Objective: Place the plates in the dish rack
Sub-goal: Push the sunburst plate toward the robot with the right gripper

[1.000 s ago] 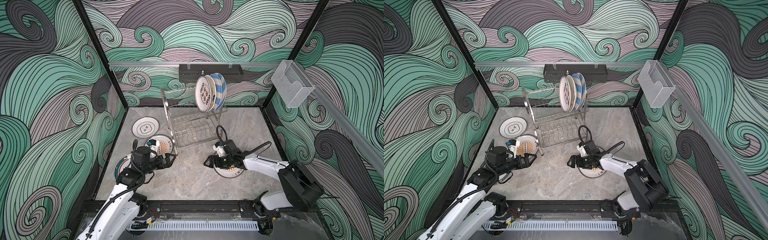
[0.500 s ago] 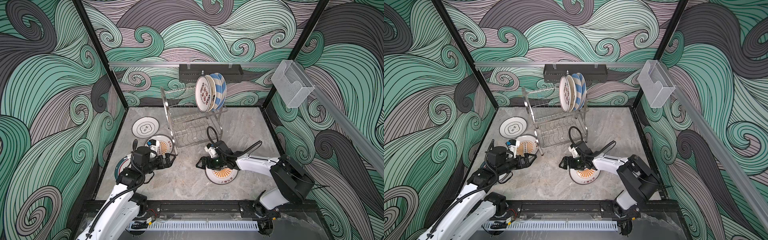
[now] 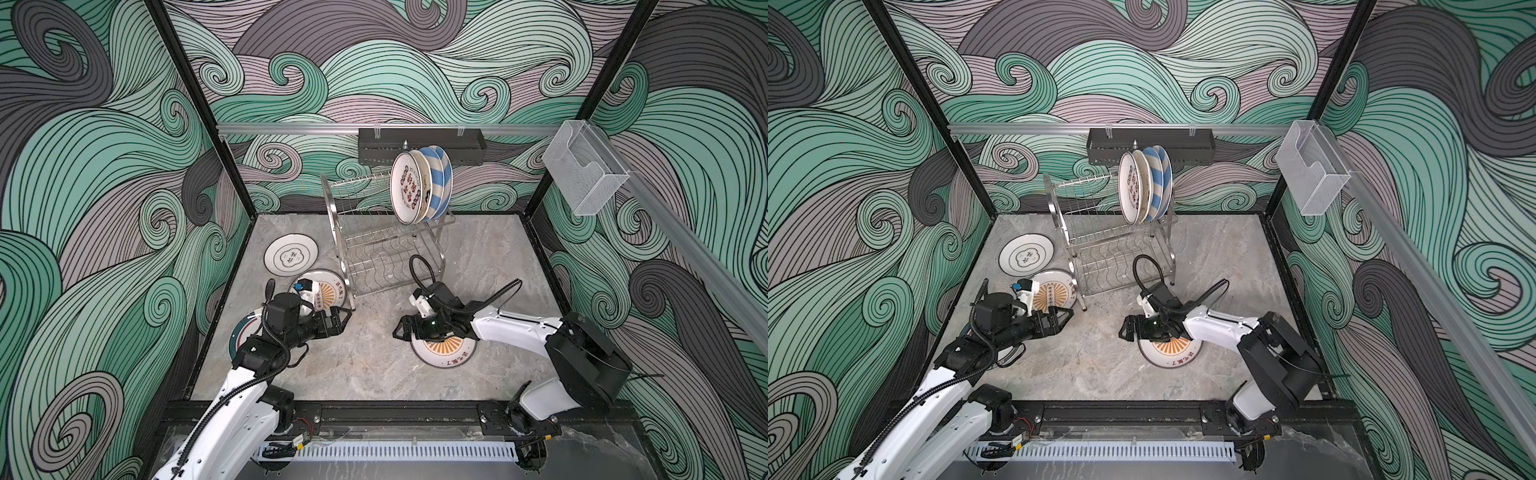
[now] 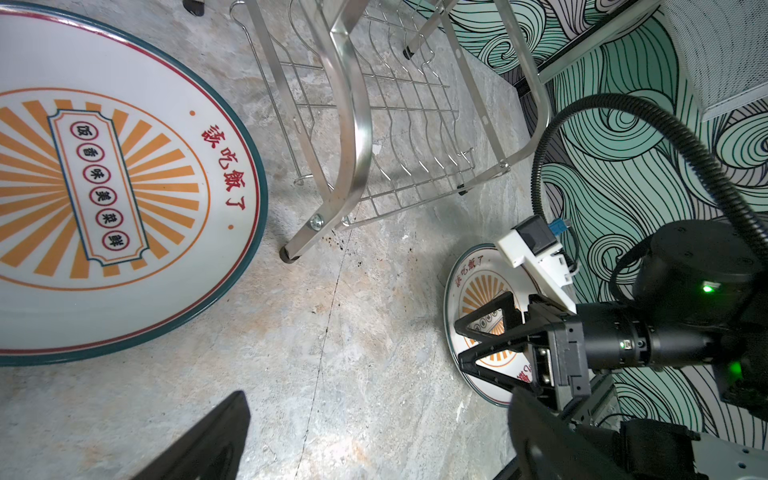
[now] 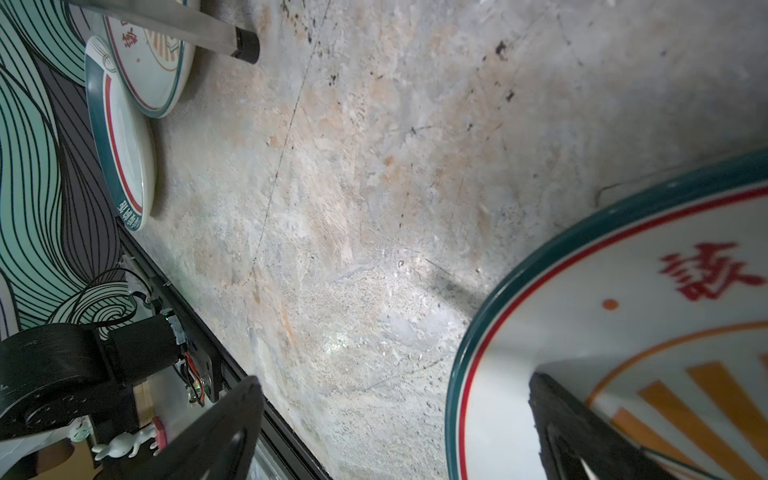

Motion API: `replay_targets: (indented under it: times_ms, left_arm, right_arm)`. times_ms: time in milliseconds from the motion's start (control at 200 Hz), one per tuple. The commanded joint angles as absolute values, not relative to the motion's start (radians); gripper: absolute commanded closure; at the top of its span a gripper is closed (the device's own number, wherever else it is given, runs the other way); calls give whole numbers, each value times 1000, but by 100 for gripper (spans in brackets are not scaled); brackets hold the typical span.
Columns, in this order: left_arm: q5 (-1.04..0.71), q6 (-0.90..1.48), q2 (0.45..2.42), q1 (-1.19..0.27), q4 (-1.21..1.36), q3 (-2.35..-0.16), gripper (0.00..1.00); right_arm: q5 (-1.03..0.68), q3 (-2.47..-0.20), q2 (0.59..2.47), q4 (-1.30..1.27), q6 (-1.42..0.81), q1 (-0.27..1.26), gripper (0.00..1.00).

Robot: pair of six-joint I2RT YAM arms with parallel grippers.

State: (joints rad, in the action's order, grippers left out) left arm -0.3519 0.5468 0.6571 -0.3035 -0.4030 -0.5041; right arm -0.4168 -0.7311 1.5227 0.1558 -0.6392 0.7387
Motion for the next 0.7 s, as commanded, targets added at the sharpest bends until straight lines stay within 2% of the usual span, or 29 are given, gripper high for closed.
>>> replay_targets:
  times_ms: [0,205,385,435,475,695]
  left_arm:
    - [-366,548,647,-307,-396,-511,1]
    - [-376,548,647,-308,-399,-515,1]
    - [-392,552,651,-309,-394,-511,1]
    - [-401,558,655,-310,-390,-507,2]
    - [-410,563,659,-311,-382,-501,1]
    - [-438,569,682,-324,-386,-492,2]
  right_arm:
    - [-369,-729,1513,224,-623,744,0]
    - [-316,-751,1468,311,-582,742,0]
    - [-220,-740,1316,448,-552,693,1]
    - [-196,-718,1255,482,-554,661,4]
    - [-177,-699,1198,514,-559,629,10]
    - [-88,-540,867,605,-621,482,23]
